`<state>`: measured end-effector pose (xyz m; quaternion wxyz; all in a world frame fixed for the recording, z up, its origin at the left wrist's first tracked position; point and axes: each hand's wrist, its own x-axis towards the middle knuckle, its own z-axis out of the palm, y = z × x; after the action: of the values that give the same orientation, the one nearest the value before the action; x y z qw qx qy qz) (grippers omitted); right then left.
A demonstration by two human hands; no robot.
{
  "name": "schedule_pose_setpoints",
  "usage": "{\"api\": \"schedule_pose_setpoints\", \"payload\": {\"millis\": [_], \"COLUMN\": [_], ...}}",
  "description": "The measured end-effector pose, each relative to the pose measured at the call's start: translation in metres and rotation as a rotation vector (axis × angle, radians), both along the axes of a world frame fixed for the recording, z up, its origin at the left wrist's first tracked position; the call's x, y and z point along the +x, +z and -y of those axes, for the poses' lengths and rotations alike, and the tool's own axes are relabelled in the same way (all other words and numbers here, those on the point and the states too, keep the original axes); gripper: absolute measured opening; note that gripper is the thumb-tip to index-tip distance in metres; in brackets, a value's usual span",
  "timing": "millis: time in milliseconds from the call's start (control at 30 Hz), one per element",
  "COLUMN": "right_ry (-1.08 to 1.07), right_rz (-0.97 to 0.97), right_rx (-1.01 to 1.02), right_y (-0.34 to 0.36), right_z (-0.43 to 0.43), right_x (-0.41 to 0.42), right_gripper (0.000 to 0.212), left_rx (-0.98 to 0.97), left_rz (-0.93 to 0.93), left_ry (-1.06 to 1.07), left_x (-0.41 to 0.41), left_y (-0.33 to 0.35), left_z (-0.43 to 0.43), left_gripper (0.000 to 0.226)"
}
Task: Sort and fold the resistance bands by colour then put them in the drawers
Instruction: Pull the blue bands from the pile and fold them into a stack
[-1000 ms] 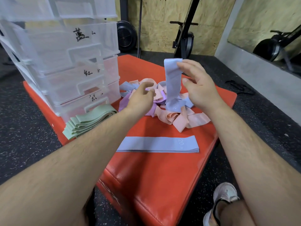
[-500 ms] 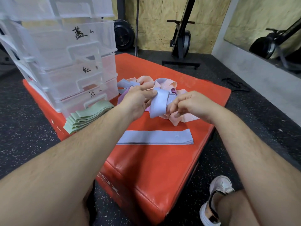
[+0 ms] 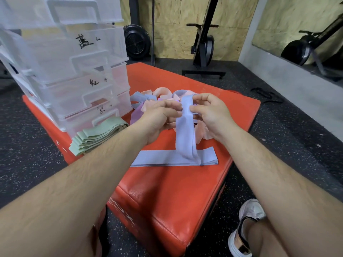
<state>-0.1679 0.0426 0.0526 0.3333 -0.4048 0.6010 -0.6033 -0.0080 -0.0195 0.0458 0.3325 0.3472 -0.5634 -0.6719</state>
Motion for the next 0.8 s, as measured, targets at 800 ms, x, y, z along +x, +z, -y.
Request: {"api": "schedule_pose_setpoints", "payload": {"millis": [800], "right_ry": [0.105], "right_rz": [-0.28], "right_rx": [-0.061], "right_y": [-0.004], "right_z": [-0.001], "right_x": [0.016], "right_gripper": [0.033], "left_rx": [-0.284], "left_rz": [0.175], "left_ry": [0.014], "left_x": [0.018], "left_y": [0.004], "left_z": [-0.002], "left_gripper": [0.028]}}
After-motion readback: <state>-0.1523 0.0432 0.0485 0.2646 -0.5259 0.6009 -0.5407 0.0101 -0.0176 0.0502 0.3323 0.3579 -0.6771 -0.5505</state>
